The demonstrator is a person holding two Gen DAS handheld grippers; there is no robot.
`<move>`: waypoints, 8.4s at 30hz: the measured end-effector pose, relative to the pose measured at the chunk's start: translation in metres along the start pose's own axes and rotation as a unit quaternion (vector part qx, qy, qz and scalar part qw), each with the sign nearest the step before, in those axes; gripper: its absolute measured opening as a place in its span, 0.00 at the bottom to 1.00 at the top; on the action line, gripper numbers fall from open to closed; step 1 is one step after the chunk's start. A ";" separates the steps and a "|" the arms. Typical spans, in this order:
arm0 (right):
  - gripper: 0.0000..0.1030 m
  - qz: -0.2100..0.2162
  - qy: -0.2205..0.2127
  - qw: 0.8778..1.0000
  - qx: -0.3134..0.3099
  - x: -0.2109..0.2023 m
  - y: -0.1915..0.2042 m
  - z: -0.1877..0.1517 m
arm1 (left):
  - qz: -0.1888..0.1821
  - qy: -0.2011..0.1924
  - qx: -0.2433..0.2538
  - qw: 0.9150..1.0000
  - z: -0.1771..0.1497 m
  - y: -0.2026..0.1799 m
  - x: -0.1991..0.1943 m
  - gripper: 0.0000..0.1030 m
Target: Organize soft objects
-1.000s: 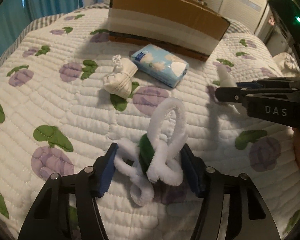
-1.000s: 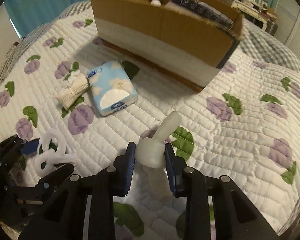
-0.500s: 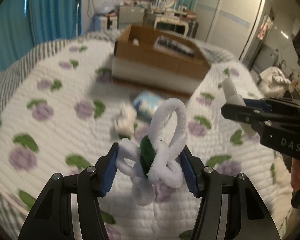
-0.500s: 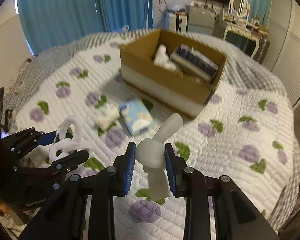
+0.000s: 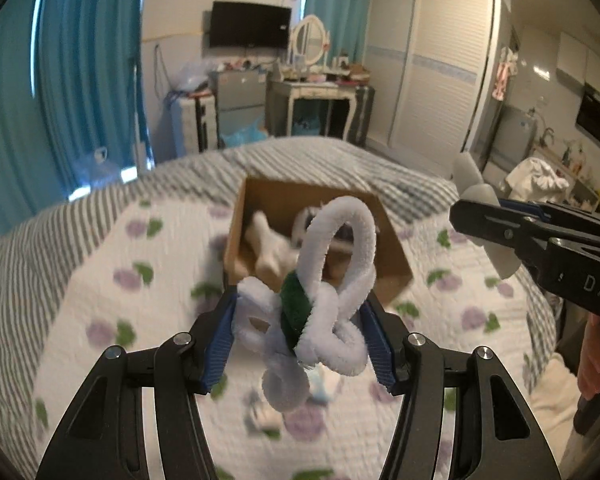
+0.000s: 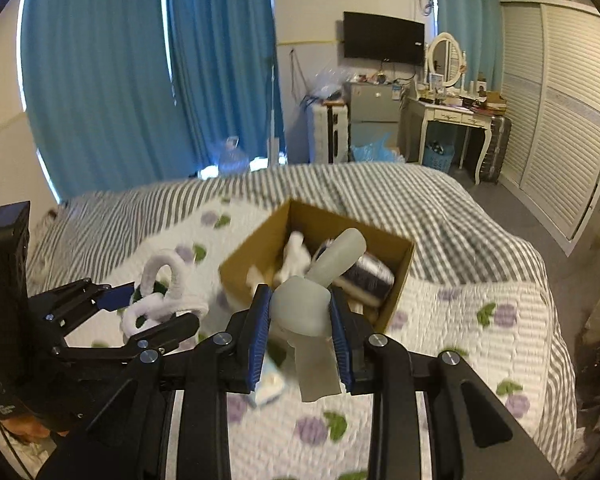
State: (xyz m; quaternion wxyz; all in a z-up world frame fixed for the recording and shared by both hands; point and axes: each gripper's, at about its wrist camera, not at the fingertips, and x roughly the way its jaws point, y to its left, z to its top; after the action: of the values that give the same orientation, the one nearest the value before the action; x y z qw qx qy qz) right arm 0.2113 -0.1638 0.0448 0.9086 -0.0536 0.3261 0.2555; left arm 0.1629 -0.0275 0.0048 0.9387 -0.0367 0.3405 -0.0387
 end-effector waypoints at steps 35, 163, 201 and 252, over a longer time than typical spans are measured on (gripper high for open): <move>0.58 -0.037 -0.016 0.997 0.072 0.063 -0.053 0.028 | 0.043 -0.035 0.109 0.992 0.057 -0.003 0.060 0.81; 0.57 -0.064 -0.056 0.996 -0.002 0.014 -0.033 0.028 | -0.016 -0.037 0.077 0.996 0.051 -0.014 0.029 0.30; 0.76 -0.099 -0.095 0.990 0.037 -0.046 -0.033 0.057 | 0.042 -0.125 0.089 0.987 0.101 -0.006 -0.054 0.77; 1.00 -0.143 -0.136 0.976 0.088 -0.050 0.024 -0.112 | 0.061 -0.165 0.030 0.984 -0.063 0.037 -0.068 0.97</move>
State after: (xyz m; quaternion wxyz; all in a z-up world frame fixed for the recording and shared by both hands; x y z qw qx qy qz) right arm 0.1028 -0.1943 -0.0103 0.9726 0.0157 0.2101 0.0984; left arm 0.0723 0.0133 -0.0040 0.9833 0.0064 0.1815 0.0151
